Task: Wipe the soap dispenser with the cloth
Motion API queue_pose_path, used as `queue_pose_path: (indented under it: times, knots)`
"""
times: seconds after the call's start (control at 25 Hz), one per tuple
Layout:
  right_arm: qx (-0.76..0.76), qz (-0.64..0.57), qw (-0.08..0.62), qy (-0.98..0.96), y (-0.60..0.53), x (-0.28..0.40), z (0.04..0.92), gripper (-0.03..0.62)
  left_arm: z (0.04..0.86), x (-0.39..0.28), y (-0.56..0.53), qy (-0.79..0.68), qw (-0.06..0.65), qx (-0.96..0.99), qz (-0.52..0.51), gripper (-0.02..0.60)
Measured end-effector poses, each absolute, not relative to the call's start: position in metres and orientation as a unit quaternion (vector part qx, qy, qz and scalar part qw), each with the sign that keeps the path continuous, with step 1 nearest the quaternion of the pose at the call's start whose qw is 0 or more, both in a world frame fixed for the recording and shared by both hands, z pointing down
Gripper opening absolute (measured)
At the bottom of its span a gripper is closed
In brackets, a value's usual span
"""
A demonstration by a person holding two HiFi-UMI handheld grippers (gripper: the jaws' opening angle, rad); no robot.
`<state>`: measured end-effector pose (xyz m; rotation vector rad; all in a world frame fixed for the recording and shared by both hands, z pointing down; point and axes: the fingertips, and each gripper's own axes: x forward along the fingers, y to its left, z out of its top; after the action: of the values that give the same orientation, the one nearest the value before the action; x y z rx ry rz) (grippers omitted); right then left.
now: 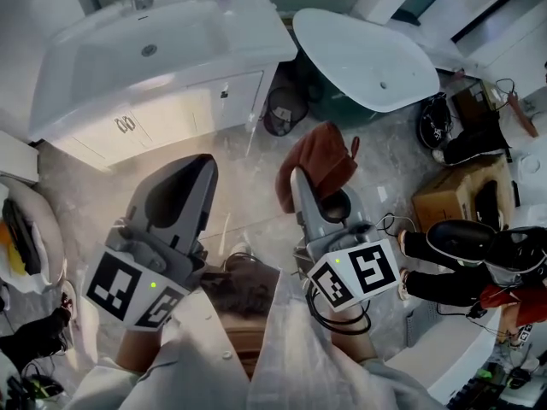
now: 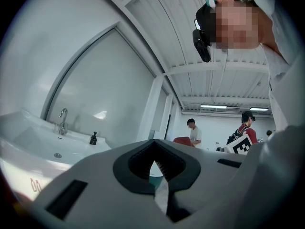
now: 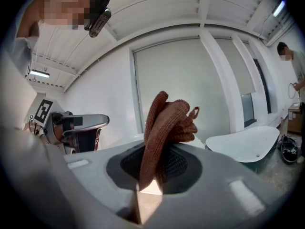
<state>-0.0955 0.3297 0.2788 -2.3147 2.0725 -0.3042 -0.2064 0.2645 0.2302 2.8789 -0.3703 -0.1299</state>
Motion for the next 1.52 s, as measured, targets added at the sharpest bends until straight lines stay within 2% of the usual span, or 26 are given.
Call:
queue_pose_path:
  times: [0.84,1.52]
  knots:
    - [-0.764,-0.105,0.034,0.636,0.385,-0.034,0.289,0.055,0.224,-0.137,0.306,-0.094,0.111,0.988,-0.042,0.003]
    - [-0.784,-0.104,0.028,0.612,0.361,0.011,0.295,0.055,0.232,-0.085,0.273,-0.061,0.112,0.991,-0.041,0.003]
